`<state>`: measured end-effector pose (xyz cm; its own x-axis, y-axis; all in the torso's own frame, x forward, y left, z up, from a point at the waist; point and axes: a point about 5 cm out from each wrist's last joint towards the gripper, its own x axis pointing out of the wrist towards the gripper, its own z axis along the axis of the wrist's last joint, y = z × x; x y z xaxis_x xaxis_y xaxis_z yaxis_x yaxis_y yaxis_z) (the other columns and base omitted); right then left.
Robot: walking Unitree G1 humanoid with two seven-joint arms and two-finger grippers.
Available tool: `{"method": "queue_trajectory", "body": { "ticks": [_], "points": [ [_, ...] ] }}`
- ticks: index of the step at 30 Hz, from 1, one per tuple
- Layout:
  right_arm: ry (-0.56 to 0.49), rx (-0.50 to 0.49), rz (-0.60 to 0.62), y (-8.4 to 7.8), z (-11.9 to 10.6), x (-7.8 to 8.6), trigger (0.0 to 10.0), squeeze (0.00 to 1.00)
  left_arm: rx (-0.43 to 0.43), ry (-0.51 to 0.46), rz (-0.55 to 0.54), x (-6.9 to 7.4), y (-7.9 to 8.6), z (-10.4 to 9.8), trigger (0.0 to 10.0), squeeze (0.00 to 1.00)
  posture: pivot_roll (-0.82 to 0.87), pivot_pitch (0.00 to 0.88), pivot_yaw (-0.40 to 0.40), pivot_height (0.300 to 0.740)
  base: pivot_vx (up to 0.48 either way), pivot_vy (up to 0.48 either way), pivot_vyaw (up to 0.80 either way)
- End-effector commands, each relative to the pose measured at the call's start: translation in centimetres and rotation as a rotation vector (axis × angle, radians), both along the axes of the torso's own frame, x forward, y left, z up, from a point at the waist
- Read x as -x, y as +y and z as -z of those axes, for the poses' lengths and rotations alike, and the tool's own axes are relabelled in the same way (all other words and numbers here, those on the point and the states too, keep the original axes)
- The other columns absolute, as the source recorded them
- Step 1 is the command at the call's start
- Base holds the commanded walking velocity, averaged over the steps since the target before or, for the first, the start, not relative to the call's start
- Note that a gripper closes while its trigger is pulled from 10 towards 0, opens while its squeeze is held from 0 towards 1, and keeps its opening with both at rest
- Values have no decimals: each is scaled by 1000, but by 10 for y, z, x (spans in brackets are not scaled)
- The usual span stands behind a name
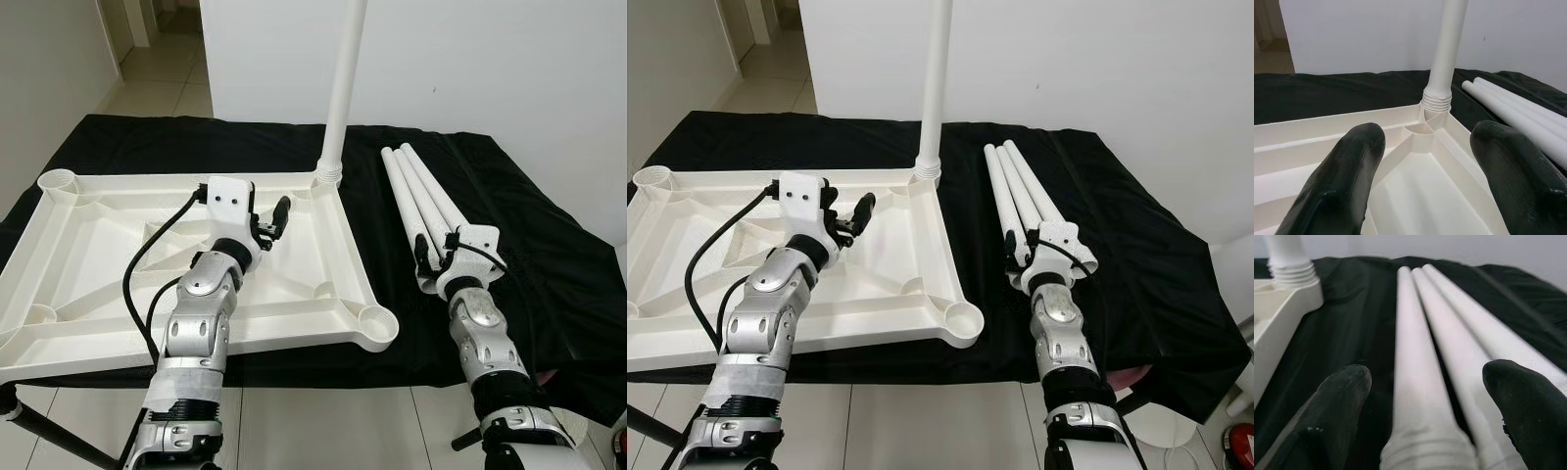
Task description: Building children table
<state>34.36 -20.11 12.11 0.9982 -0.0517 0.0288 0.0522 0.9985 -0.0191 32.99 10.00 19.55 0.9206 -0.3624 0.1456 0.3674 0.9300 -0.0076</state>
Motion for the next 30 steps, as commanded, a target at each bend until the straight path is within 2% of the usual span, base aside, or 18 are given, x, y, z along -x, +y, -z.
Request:
{"method": "queue_trajectory", "body": {
  "ticks": [1,5,17,30],
  "points": [
    [16,-20,-14,1,6,2,10000,0,-7,-9,6,1,-2,-3,10000,0,-1,0,-63,740,0,0,0],
    [39,-48,-66,8,15,3,10000,0,-10,-11,-9,0,-4,-5,10000,0,-1,0,-65,740,0,0,0],
    [104,-71,-55,4,33,8,10000,0,-17,-18,-6,3,-8,-5,10000,0,0,0,-79,740,0,0,0],
    [120,-78,-54,10,37,6,10000,0,-23,-25,-10,5,-8,-5,10000,0,11,0,-99,740,0,0,0]
  ]
}}
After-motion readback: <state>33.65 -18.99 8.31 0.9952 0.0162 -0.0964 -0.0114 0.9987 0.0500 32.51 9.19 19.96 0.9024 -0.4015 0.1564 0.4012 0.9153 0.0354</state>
